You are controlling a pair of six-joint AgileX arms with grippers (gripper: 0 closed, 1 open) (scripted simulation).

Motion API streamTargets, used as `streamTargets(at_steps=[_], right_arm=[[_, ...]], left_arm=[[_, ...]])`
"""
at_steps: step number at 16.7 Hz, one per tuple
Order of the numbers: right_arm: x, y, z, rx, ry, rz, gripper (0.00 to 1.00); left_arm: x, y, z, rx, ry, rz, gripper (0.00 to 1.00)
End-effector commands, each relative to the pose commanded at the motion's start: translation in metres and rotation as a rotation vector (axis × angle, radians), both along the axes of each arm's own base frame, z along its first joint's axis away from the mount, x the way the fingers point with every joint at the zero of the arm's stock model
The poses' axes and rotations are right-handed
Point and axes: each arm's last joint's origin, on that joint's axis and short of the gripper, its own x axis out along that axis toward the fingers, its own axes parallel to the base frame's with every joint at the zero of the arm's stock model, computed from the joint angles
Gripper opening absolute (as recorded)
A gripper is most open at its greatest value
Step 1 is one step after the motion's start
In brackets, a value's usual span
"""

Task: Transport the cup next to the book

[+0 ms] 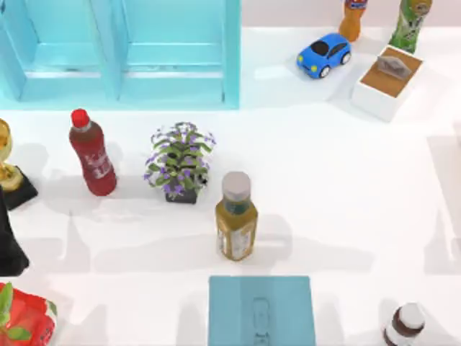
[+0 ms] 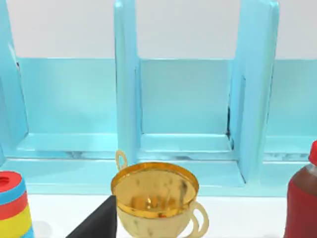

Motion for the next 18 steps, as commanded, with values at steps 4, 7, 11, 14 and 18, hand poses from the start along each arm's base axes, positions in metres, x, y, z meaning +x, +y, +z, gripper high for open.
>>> streamTargets(at_steps=[4,7,11,14,18], right_arm=[[0.000,0.000,0.000,0.000,0.000,0.000,1.00],[0.000,0.000,0.000,0.000,0.000,0.000,1.00],[0.000,0.000,0.000,0.000,0.000,0.000,1.00],[0.000,0.000,0.000,0.000,0.000,0.000,1.00],[0.000,0.000,0.000,0.000,0.000,0.000,1.00]], left_arm=[[0.000,0.001,0.003,0.017,0.005,0.013,1.00],[-0.002,0.006,0.023,0.114,0.022,0.068,1.00],[-0.006,0.016,0.072,0.347,0.070,0.165,1.00],[-0.007,0.024,0.115,0.562,0.145,0.239,1.00],[-0.005,0.038,0.166,0.853,0.303,0.305,1.00]])
